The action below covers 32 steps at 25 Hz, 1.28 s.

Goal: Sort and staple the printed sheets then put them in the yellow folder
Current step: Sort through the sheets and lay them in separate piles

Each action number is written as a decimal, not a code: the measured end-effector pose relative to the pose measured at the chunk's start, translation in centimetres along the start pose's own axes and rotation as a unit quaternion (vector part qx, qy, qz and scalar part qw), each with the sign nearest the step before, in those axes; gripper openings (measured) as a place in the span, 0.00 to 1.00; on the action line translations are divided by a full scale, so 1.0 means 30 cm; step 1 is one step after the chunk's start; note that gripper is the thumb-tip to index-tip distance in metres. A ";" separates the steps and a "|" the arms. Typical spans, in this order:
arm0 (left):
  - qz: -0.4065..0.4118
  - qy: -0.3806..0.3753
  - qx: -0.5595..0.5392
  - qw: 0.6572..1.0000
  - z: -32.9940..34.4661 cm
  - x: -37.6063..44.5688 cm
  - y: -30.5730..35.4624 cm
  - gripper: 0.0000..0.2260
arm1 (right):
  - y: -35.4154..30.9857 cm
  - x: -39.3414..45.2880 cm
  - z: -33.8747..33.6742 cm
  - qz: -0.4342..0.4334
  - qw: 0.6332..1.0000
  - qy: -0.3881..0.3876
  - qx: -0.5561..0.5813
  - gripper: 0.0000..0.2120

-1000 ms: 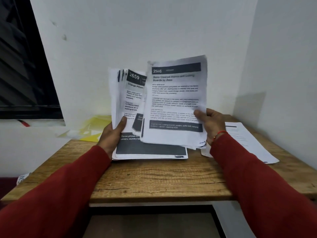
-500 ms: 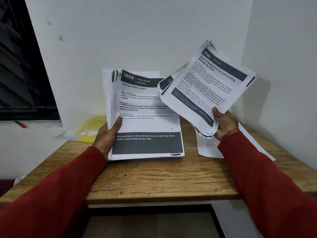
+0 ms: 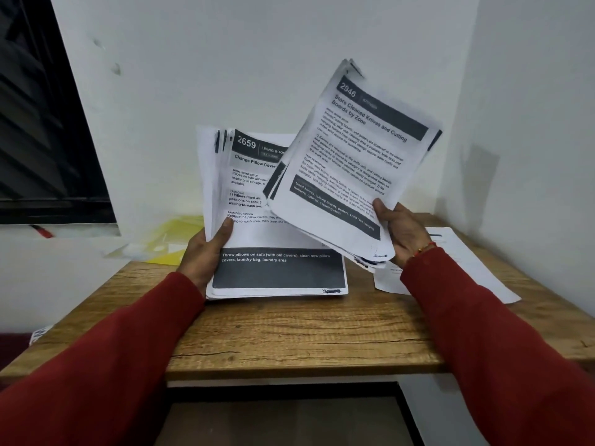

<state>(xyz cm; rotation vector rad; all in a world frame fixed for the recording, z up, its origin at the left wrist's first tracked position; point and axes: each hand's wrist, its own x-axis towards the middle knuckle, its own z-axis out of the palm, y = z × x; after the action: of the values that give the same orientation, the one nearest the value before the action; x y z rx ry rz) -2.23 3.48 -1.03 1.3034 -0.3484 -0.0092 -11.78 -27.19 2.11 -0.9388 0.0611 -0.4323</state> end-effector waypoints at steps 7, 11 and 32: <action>-0.002 -0.001 -0.005 1.000 0.005 -0.001 0.002 0.13 | 0.034 -0.006 0.004 -0.011 0.997 -0.030 -0.068 0.19; -0.011 -0.008 0.004 1.000 0.007 0.001 -0.011 0.11 | 0.120 -0.039 0.075 -0.026 0.971 -0.045 -0.233 0.15; 0.004 0.017 0.001 1.000 0.012 -0.011 0.011 0.08 | -0.040 0.029 -0.105 -0.121 0.976 0.182 -0.004 0.13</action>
<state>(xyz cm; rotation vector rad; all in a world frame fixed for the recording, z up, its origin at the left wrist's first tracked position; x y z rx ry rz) -2.70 3.29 -0.72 1.3024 -0.3252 0.0192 -12.12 -30.55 1.30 -0.8697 0.2831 -0.8283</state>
